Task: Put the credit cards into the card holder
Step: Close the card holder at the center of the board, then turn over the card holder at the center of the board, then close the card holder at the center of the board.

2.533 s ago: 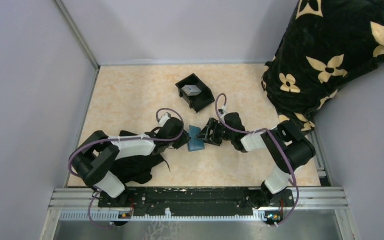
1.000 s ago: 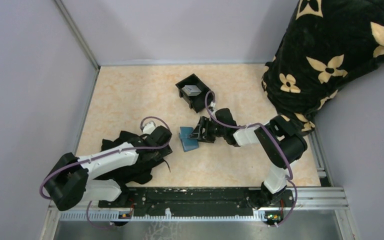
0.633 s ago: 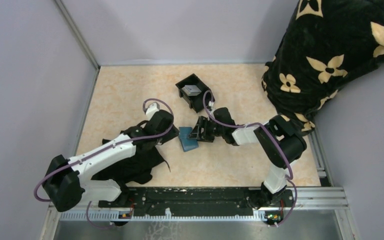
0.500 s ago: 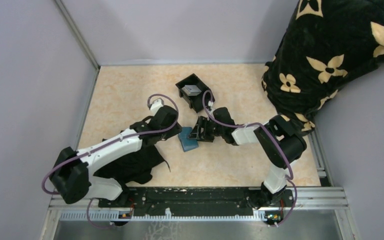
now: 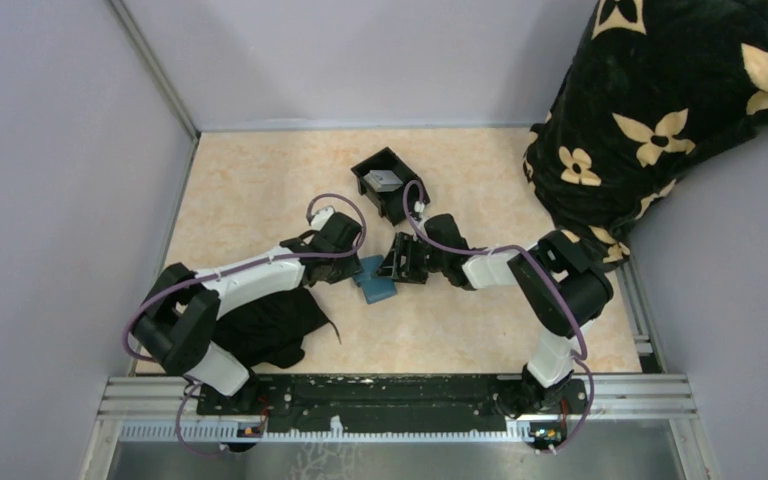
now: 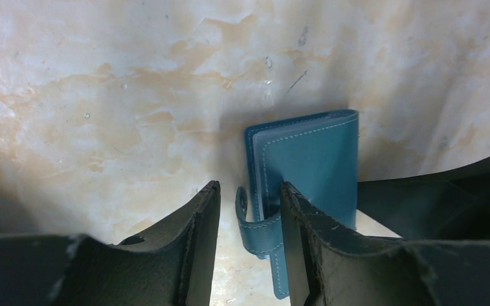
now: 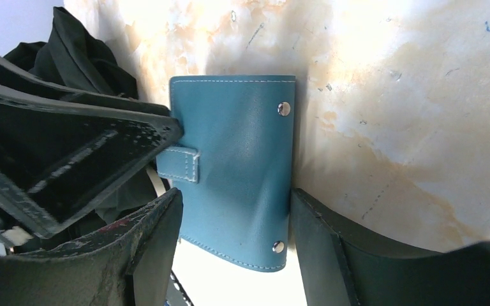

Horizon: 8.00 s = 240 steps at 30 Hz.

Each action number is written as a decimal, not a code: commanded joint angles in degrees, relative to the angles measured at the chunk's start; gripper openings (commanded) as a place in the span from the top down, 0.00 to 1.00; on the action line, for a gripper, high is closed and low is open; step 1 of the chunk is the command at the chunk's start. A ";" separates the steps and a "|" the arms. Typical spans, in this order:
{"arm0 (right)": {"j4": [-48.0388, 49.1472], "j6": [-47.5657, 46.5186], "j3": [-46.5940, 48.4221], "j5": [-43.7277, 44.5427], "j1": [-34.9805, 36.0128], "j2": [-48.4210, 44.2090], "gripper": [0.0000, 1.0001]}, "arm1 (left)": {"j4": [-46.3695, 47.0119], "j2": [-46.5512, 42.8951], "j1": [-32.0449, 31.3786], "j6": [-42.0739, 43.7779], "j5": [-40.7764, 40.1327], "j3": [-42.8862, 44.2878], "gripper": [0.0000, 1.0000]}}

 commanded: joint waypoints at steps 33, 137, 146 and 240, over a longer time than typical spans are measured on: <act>-12.83 -3.83 -3.23 7.87 7.30 3.67 0.99 | 2.65 7.77 0.30 -0.95 7.43 -8.98 0.52; -48.42 -11.31 16.98 59.03 23.52 -19.16 1.00 | 50.91 11.18 -2.66 -8.55 33.63 -8.22 0.61; -48.01 -12.39 15.13 64.11 24.74 -10.77 1.00 | 51.18 17.75 -3.37 -8.39 37.34 -3.66 0.62; -40.56 -10.78 7.40 46.92 7.61 -19.67 0.72 | 6.73 18.96 -6.99 2.14 17.76 9.63 0.54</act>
